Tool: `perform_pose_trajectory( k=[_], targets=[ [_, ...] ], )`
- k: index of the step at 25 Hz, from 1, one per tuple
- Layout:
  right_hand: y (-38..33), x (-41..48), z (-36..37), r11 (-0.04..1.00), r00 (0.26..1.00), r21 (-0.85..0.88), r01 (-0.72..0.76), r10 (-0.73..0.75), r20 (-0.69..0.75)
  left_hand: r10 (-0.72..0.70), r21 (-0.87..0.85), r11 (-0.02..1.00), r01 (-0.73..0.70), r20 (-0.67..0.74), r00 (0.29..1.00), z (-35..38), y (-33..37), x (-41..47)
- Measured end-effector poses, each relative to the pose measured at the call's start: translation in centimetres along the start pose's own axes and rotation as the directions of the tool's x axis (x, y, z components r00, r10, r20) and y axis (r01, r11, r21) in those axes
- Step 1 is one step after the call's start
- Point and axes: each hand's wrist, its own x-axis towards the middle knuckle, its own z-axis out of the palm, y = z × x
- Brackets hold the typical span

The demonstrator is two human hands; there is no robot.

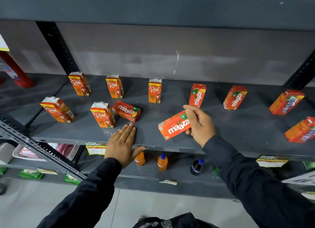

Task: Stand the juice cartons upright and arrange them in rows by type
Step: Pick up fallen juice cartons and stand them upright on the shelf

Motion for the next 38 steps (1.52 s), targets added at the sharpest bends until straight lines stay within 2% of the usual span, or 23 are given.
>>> perform_pose_trajectory(
  k=[8, 10, 13, 16, 19, 21, 25, 29, 34, 38],
  targets=[
    [-2.3, 1.7, -2.6, 0.969, 0.967, -0.227, 0.1, -0.041, 0.253, -0.011, -0.002, 1.0, 0.011, 0.053, 0.999, -0.2, 0.0, 0.0],
    [-2.4, 1.8, -3.1, 0.966, 0.971, -0.241, 0.087, -0.028, 0.238, -0.014, 0.001, 1.0, 0.014, 0.058, 0.998, -0.2, 0.0, 0.0],
    [-1.9, 1.1, -4.5, 0.98, 0.99, -0.193, 0.043, -0.016, 0.14, -0.018, -0.011, 1.0, 0.019, 0.048, 0.999, -0.1, 0.0, 0.0],
    [-1.3, 0.5, -7.5, 0.978, 0.995, -0.192, 0.084, -0.071, 0.075, -0.046, -0.04, 0.998, 0.047, 0.025, 0.999, 0.0, 0.1, 0.1],
    [-1.1, 0.8, -12.5, 0.959, 0.992, -0.261, 0.112, -0.124, -0.03, -0.073, -0.065, 0.995, 0.073, 0.014, 0.997, 0.1, 0.3, 0.2],
    [-0.8, 1.3, -16.3, 0.919, 0.985, -0.379, 0.107, -0.15, -0.084, -0.083, -0.073, 0.994, 0.084, 0.01, 0.996, 0.0, 0.5, 0.2],
    [0.0, 1.4, -21.1, 0.838, 0.997, -0.541, 0.078, -0.079, 0.02, -0.078, -0.065, 0.995, 0.078, 0.013, 0.997, 0.0, 0.8, 0.2],
    [2.0, 1.7, -21.7, 0.705, 0.983, -0.689, 0.17, -0.068, 0.173, -0.09, -0.051, 0.995, 0.091, 0.026, 0.996, -0.1, 0.9, 0.2],
    [2.4, 2.2, -22.1, 0.698, 0.977, -0.691, 0.187, -0.057, 0.208, -0.097, -0.043, 0.994, 0.098, 0.024, 0.995, -0.1, 1.1, 0.3],
    [2.7, 1.7, -22.3, 0.736, 0.98, -0.656, 0.167, -0.049, 0.195, -0.1, -0.058, 0.993, 0.102, 0.026, 0.995, -0.1, 1.2, 0.2]
  ],
)
